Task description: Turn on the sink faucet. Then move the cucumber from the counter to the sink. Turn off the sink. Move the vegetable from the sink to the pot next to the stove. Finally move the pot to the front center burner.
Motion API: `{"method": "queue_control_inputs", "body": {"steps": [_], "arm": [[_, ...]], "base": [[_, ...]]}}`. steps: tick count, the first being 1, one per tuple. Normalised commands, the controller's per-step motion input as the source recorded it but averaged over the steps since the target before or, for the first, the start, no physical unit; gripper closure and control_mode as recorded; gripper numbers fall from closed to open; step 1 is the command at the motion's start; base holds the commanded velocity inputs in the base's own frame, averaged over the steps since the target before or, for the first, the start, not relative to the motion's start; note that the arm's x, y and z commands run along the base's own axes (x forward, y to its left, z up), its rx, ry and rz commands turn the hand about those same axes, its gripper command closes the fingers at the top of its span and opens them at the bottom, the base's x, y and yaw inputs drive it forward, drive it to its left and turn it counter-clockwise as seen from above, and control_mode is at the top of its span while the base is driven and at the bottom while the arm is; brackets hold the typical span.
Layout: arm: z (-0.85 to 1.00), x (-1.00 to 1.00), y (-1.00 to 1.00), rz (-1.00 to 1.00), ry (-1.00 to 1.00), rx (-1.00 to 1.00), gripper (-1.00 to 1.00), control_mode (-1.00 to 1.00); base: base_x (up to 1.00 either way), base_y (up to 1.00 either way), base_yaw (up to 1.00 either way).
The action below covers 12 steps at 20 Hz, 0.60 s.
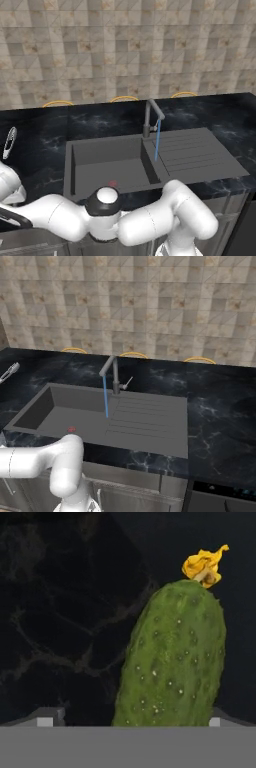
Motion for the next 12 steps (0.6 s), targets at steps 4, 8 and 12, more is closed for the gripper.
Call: {"method": "queue_control_inputs", "body": {"steps": [4,8,12], "arm": [[-0.39,-0.01,0.13,0.0,0.01,-0.01,1.0,-1.0],[-0.19,0.01,-0.14,0.01,-0.02,0.0,1.0,-1.0],[0.15,-0.08,-1.0,-0.14,0.0,0.03,1.0,-1.0]], "base": [[0.0,0.0,0.0],[0.0,0.0,0.0],[0.0,0.0,0.0]]}}
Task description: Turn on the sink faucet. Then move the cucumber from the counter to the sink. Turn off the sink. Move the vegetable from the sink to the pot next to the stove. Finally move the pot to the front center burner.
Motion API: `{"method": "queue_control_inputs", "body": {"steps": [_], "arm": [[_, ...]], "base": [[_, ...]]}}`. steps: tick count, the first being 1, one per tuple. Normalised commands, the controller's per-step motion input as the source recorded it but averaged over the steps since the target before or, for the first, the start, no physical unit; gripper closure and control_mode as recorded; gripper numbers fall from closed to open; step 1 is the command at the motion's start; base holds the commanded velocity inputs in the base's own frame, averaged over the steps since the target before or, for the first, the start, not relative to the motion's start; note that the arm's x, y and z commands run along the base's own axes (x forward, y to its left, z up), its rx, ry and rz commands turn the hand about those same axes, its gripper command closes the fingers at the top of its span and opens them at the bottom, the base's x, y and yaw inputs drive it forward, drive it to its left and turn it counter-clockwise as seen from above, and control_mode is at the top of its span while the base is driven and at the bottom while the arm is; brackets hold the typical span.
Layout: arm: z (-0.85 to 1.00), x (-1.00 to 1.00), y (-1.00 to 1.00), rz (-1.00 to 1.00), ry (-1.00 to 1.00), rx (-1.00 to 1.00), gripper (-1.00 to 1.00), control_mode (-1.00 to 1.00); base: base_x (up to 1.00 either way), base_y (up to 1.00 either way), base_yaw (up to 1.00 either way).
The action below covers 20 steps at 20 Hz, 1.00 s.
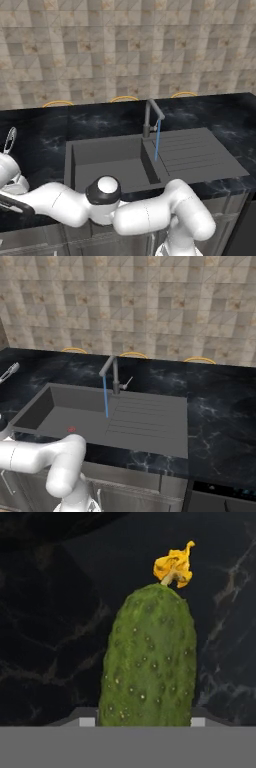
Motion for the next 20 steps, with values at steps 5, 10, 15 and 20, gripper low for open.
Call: {"method": "queue_control_inputs", "body": {"steps": [5,10,15,20], "arm": [[0.15,0.0,-1.0,-0.26,-0.07,0.07,1.0,-1.0],[0.19,-0.09,-0.95,-0.26,-0.15,0.03,1.0,-1.0],[0.41,-0.2,-0.91,-0.2,-0.23,0.0,1.0,-1.0],[0.28,-0.11,-0.97,-0.15,-0.21,0.01,1.0,-1.0]], "base": [[0.0,0.0,0.0],[0.0,0.0,0.0],[0.0,0.0,0.0],[0.0,0.0,0.0]]}}
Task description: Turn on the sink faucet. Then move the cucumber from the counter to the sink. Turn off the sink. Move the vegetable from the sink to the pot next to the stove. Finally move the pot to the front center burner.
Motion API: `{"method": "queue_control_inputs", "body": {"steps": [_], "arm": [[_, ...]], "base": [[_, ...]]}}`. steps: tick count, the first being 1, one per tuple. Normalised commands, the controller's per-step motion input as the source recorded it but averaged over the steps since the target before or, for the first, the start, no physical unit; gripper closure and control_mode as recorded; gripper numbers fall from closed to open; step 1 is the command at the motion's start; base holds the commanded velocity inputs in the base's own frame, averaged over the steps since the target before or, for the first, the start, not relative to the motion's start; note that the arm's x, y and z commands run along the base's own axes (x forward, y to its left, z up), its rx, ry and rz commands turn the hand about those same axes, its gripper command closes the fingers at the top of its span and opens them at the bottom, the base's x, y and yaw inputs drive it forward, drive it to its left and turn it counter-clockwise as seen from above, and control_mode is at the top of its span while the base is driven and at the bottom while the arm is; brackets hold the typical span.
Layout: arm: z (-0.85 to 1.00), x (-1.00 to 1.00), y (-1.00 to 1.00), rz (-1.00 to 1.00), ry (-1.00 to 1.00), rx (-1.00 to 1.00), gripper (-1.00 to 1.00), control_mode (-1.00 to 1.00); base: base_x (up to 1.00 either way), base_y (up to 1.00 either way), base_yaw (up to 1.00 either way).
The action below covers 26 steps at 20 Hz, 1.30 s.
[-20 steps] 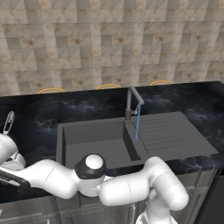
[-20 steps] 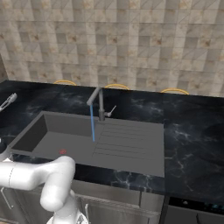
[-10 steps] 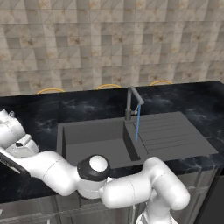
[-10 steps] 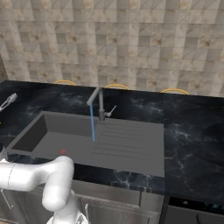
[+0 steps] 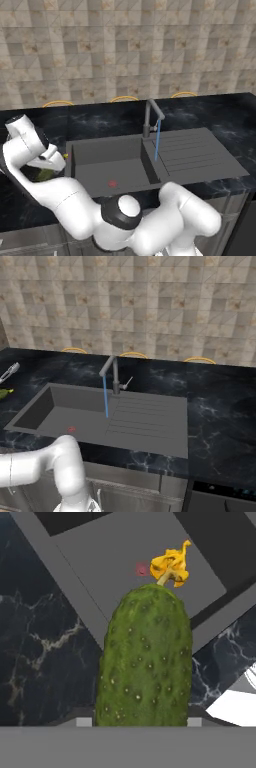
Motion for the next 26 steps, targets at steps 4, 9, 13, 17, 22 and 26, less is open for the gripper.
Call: {"method": "queue_control_inputs", "body": {"steps": [4,9,13,17,22,26], "arm": [[0.03,0.0,-0.99,-0.08,-0.13,0.04,1.0,-1.0],[0.07,0.05,-0.99,0.0,-0.04,0.07,1.0,-1.0],[0.1,0.2,-0.9,0.0,0.0,0.09,1.0,-1.0],[0.0,0.38,-0.85,0.0,0.04,0.09,1.0,-1.0],[-0.18,0.56,-0.64,0.0,0.07,0.06,1.0,-1.0],[-0.24,0.49,-0.32,0.0,0.05,0.02,1.0,-1.0]], "base": [[0.0,0.0,0.0],[0.0,0.0,0.0],[0.0,0.0,0.0],[0.0,0.0,0.0],[0.0,0.0,0.0],[0.0,0.0,0.0]]}}
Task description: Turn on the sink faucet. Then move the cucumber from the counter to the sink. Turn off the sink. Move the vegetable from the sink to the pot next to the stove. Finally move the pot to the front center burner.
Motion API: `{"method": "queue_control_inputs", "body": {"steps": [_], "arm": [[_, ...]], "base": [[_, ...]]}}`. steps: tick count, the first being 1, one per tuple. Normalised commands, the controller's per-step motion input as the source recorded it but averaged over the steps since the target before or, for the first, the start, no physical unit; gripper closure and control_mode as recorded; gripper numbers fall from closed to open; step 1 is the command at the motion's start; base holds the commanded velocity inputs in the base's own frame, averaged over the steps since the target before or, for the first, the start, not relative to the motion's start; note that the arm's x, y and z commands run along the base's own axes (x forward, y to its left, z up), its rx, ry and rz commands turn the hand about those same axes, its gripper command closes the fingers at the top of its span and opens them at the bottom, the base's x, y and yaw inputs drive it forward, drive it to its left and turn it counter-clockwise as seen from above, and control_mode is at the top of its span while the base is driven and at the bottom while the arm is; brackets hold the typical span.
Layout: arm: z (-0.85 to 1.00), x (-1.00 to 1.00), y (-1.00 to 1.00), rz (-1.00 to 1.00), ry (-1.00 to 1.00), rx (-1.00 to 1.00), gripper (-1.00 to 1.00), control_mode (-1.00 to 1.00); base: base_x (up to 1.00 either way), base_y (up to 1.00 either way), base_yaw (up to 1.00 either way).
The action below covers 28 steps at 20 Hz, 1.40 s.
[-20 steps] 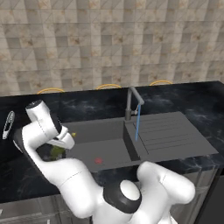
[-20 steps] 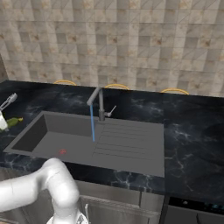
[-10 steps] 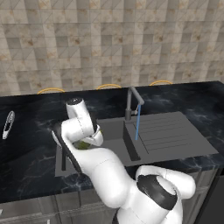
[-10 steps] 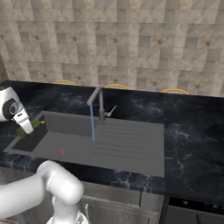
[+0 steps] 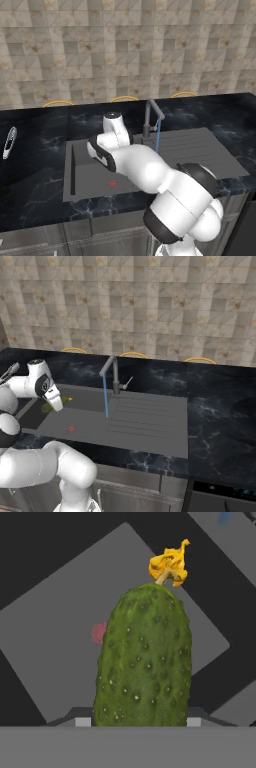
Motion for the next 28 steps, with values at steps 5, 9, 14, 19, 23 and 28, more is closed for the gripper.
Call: {"method": "queue_control_inputs", "body": {"steps": [5,9,14,19,23,28], "arm": [[-0.29,0.52,-0.03,-0.01,0.05,0.0,1.0,-1.0],[-0.4,0.5,0.0,0.0,0.07,0.0,1.0,-1.0],[-0.39,0.4,0.0,-0.02,0.07,0.0,1.0,-1.0],[-0.42,0.34,0.0,-0.02,0.07,0.0,1.0,-1.0],[-0.41,0.31,0.0,-0.03,0.06,0.0,1.0,-1.0],[-0.42,0.17,0.0,-0.05,0.01,-0.02,1.0,-1.0]], "base": [[0.0,0.0,0.0],[0.0,0.0,0.0],[0.0,0.0,0.0],[0.0,0.0,0.0],[0.0,0.0,0.0],[0.0,0.0,0.0]]}}
